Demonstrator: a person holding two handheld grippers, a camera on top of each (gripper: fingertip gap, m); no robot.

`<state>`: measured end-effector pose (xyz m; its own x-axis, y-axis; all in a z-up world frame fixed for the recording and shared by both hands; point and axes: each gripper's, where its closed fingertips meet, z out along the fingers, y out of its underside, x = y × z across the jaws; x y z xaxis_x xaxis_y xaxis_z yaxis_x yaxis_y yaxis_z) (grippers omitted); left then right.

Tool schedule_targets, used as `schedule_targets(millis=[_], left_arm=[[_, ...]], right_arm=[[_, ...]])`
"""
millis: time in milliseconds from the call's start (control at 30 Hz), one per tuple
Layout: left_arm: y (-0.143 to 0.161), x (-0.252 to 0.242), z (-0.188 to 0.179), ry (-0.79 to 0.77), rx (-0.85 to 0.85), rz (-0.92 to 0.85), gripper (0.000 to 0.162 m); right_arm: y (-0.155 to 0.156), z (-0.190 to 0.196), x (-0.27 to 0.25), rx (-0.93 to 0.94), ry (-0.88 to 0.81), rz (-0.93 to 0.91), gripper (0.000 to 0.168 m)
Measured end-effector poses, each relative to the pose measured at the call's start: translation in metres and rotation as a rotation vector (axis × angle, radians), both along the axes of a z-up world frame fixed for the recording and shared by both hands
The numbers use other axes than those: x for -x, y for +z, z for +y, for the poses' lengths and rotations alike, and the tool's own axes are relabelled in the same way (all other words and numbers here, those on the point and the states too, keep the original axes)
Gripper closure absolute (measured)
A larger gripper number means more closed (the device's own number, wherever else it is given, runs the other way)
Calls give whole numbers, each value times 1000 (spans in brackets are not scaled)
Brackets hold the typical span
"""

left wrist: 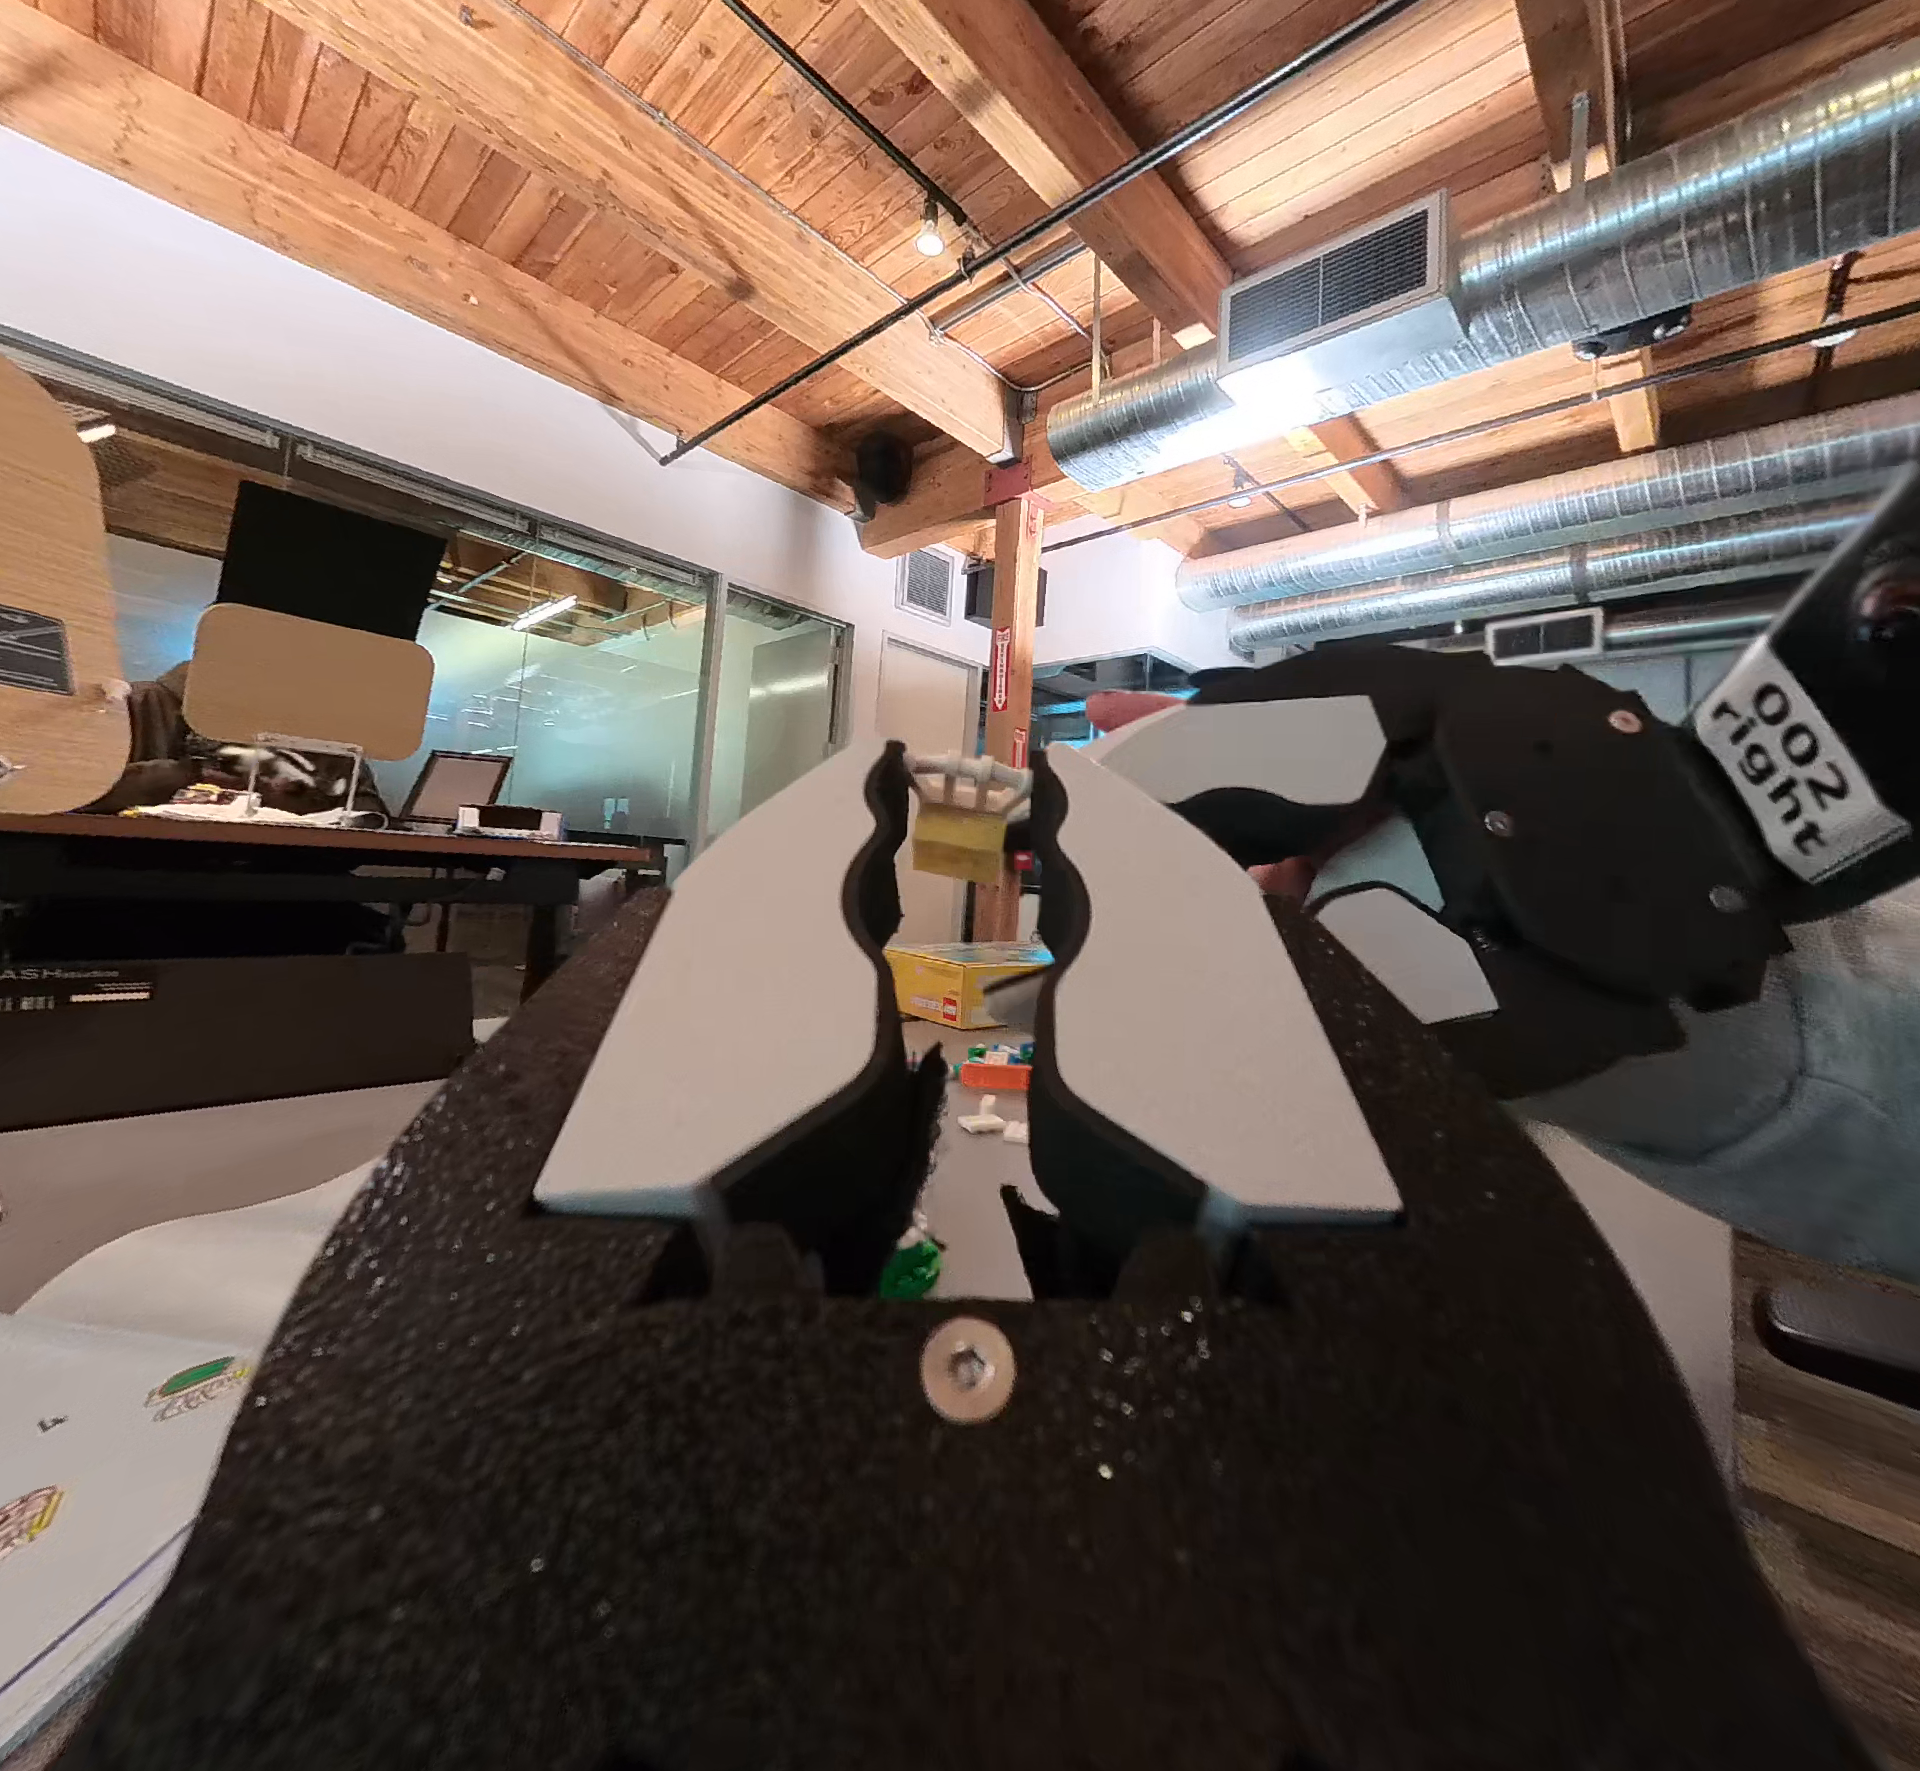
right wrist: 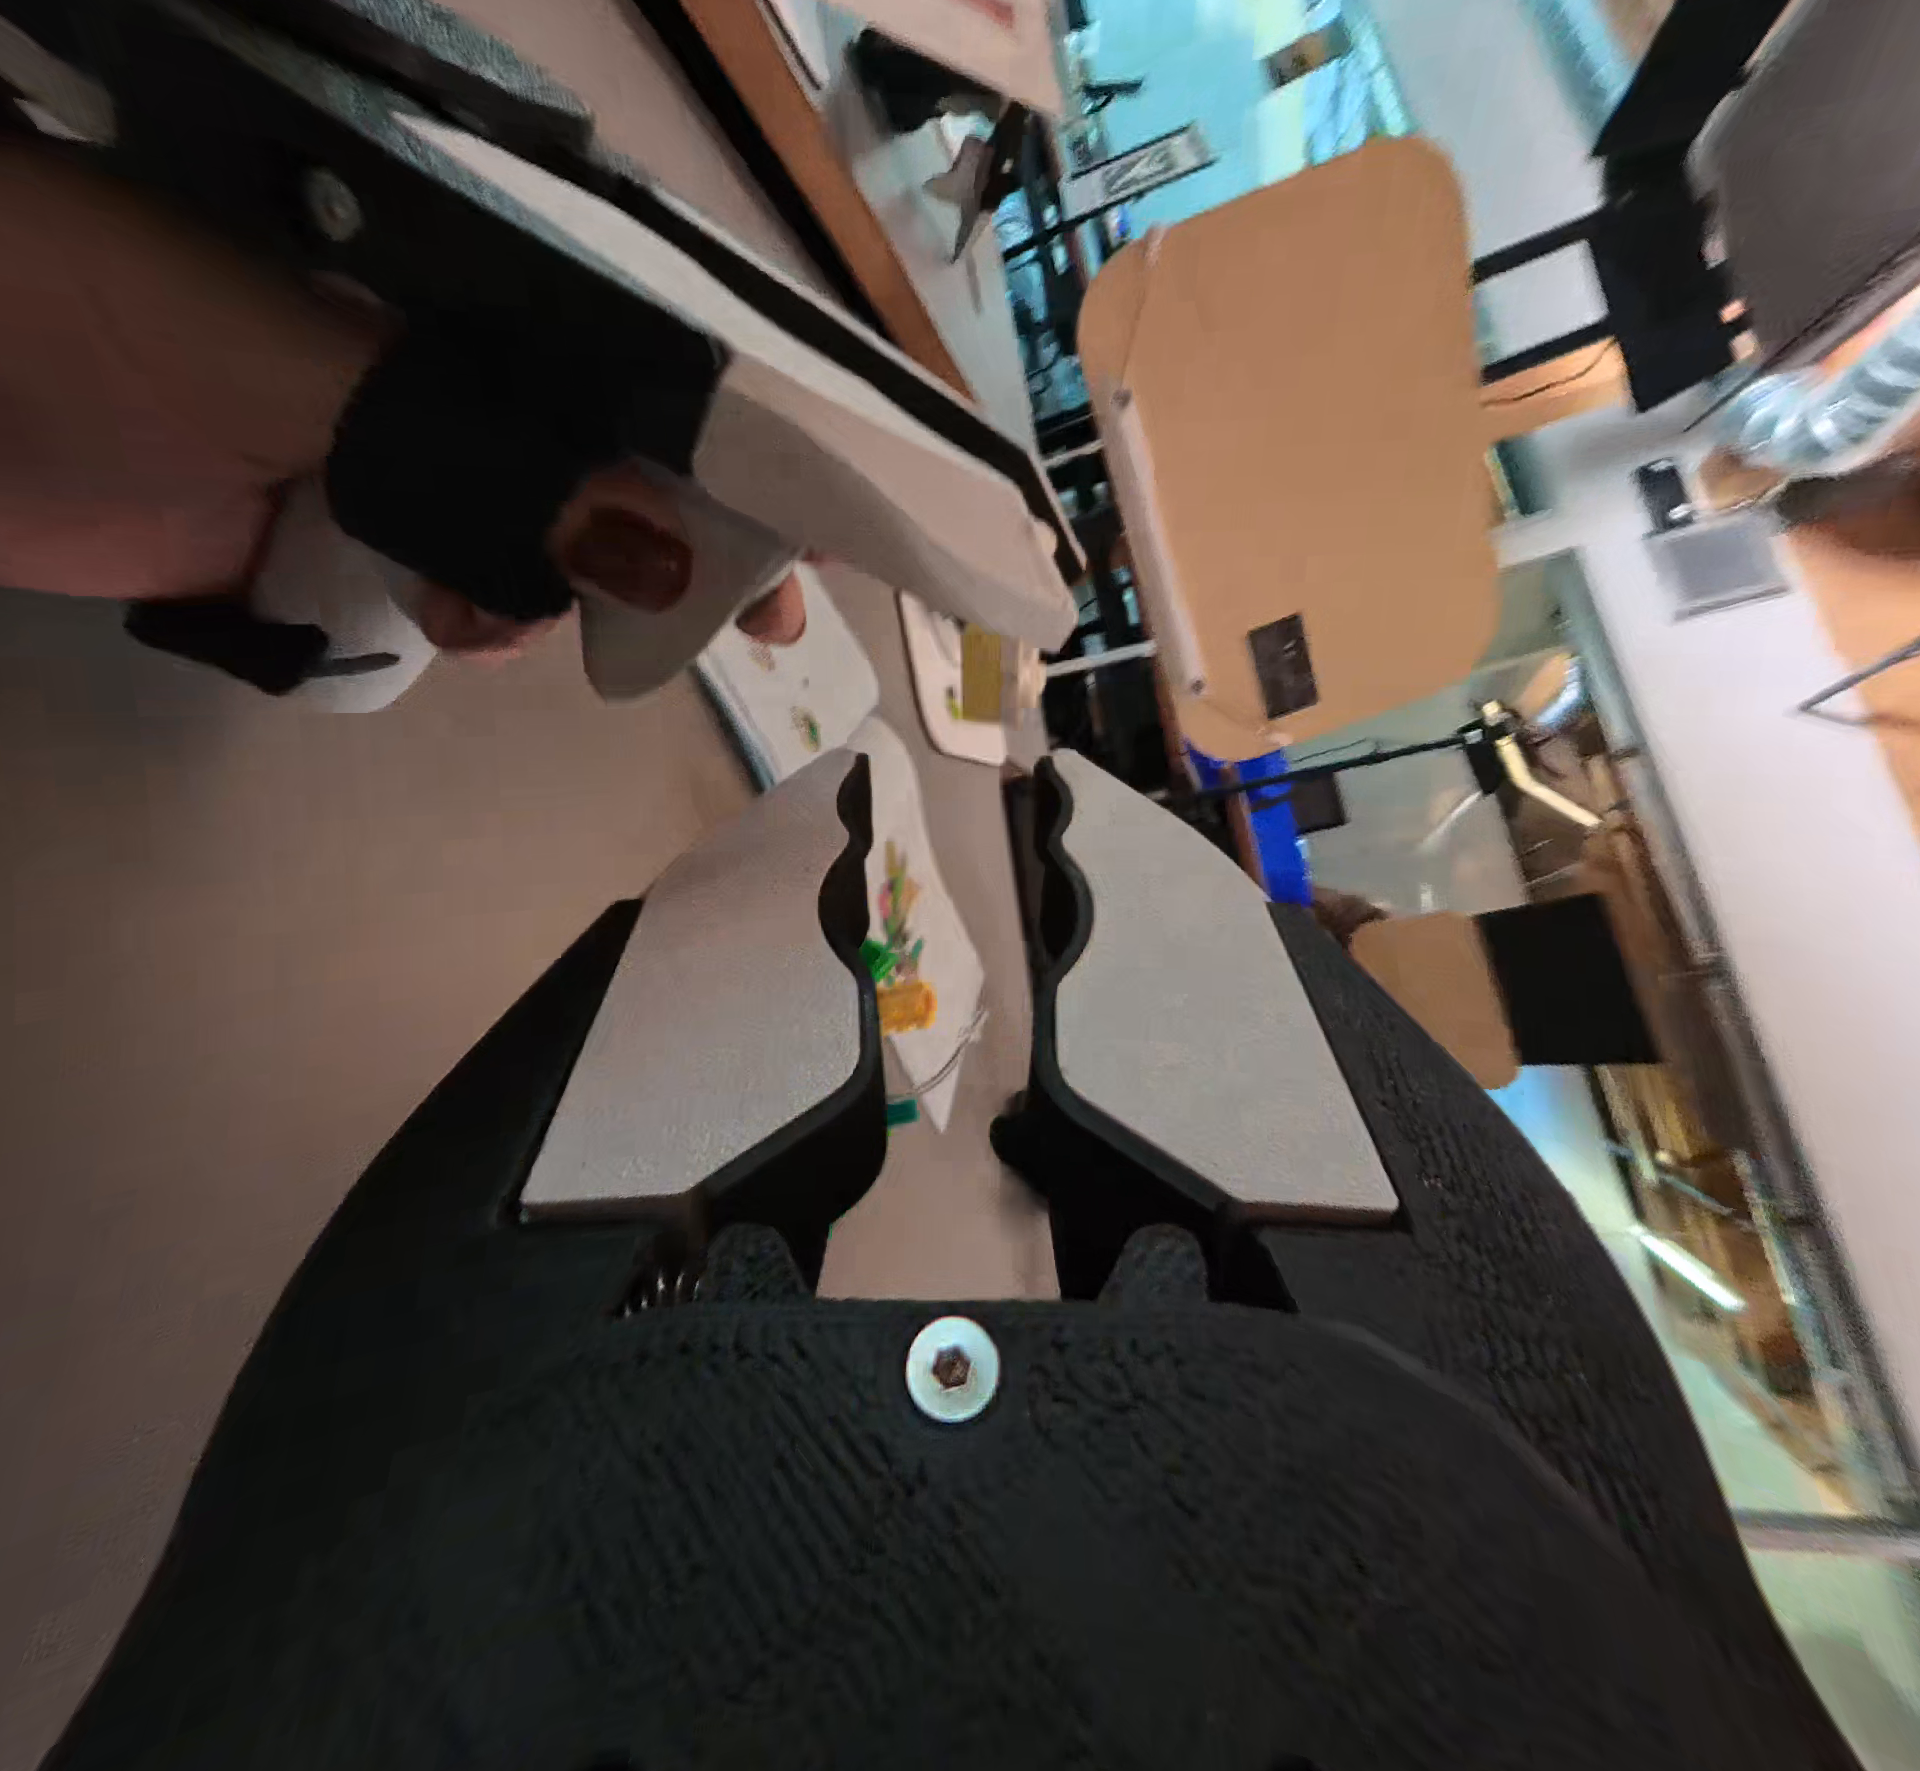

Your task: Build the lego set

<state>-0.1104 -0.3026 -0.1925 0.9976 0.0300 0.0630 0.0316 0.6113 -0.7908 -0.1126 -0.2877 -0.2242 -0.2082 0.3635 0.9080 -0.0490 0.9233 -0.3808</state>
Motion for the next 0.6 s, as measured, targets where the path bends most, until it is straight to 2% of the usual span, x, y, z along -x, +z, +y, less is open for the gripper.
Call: schedule_targets(millis=[33,233,367,500,600], left_arm=[[-1,-1,1,-6,6,1,140],[-2,-10,6,-56,20,16,139],[-2,-14,7,-217,21,-29,137],[-3,-28,10,-444,78,-55,108],[-4,-34,12,-505,104,-65,96]], right_arm=[[3,-3,0,-15,9,37,142],[13,-5,-1,-100,15,154,156],[17,-2,-8,-98,53,185,157],[26,0,-18,-11,147,197,158],[32,0,-25,40,212,194,158]])
